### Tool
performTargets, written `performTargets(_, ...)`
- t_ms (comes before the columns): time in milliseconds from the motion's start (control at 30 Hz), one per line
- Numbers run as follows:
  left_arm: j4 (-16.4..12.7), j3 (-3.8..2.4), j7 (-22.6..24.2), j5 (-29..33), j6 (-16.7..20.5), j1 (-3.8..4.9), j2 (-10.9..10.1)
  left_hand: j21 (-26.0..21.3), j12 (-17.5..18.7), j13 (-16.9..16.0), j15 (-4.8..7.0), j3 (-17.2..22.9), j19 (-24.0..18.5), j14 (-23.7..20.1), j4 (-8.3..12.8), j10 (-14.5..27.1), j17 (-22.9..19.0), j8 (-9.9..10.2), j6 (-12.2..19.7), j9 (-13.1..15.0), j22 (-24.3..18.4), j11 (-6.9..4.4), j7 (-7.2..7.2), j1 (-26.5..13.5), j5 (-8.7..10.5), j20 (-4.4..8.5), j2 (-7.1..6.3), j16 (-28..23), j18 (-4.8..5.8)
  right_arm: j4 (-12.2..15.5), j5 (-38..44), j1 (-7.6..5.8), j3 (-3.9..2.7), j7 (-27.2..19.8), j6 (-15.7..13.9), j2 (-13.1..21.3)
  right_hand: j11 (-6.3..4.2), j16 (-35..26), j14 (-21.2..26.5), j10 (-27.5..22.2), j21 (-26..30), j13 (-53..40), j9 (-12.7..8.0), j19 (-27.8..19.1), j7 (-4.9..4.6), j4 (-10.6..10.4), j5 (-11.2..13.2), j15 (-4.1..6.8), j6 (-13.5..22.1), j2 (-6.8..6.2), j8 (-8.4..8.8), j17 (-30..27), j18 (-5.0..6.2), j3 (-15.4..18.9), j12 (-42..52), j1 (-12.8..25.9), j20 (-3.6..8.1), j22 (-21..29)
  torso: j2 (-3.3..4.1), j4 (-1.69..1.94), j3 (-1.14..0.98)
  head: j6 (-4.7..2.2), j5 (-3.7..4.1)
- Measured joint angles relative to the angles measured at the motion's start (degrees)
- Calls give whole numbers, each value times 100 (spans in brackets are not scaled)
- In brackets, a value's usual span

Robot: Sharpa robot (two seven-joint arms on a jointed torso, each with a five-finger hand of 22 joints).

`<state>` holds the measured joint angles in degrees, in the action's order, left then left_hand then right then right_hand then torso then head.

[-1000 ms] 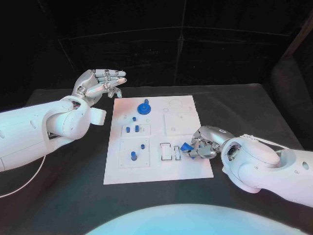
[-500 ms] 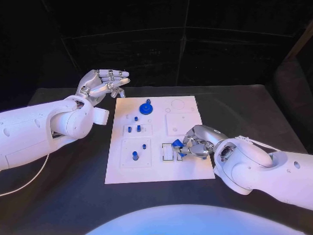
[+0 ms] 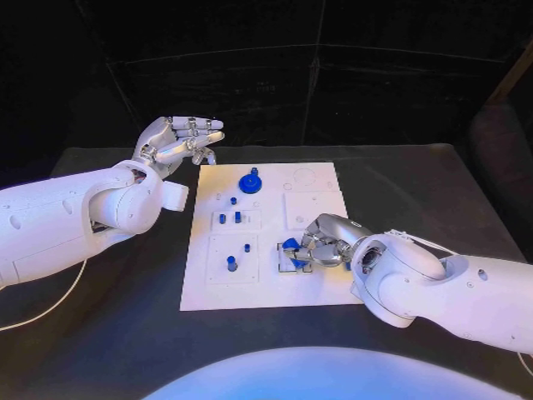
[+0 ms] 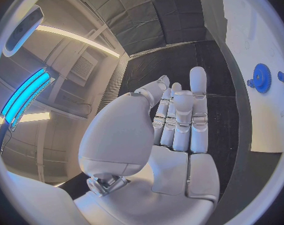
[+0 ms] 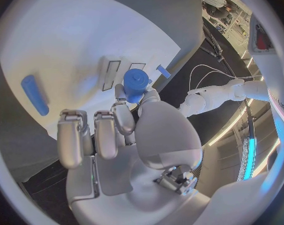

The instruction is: Assemble the parts on the task board

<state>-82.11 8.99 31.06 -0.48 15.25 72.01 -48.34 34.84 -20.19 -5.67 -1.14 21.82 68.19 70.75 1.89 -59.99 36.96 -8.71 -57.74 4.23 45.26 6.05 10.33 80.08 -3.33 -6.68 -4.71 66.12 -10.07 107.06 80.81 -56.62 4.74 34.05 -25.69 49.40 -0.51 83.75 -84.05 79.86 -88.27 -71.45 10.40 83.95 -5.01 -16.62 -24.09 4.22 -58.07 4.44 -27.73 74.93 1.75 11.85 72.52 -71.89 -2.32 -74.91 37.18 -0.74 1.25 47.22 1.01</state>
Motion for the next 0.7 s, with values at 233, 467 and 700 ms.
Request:
performTargets(233, -10, 0, -1, 0, 0, 1, -3, 0, 0, 0, 0, 0, 0, 0, 0, 0, 0, 3, 0, 0, 0, 0, 0, 0, 0, 0, 0, 0, 0, -85, -17, -1, 0, 108, 54, -124, -12, 0, 12, 52, 0, -106, 89, 21, 58, -6, 402, 33, -58, 124, -68, 0, 0, 160, 40, 130, 21, 0, -5, 2, -3, 6, -18)
performTargets(467, -16, 0, -4, 0, 0, 2, -5, 0, 0, 0, 0, 0, 0, 0, 0, 0, 1, 3, 0, 0, 0, 0, 0, 0, 0, 0, 0, 0, 0, -155, -5, -1, 0, 185, 46, -174, -123, 0, 32, 165, 0, -74, 226, 0, 263, 37, 1469, 74, -263, 199, -166, -1, 0, 466, -30, 565, 41, 0, -7, 2, -4, 6, -27)
performTargets(700, -17, 0, -8, 0, -1, 2, -6, 0, 0, 4, 0, 0, 0, 0, 0, 0, 1, 3, 21, 0, 1, 0, -21, 0, 0, 0, 0, 0, 0, -187, 16, -1, -1, 188, 3, -198, -71, 0, 19, -13, 0, 225, 242, 0, 207, -19, 2123, 61, -133, 7, -178, -1, 0, 881, -419, 1152, 41, 0, -8, 1, -4, 9, -29)
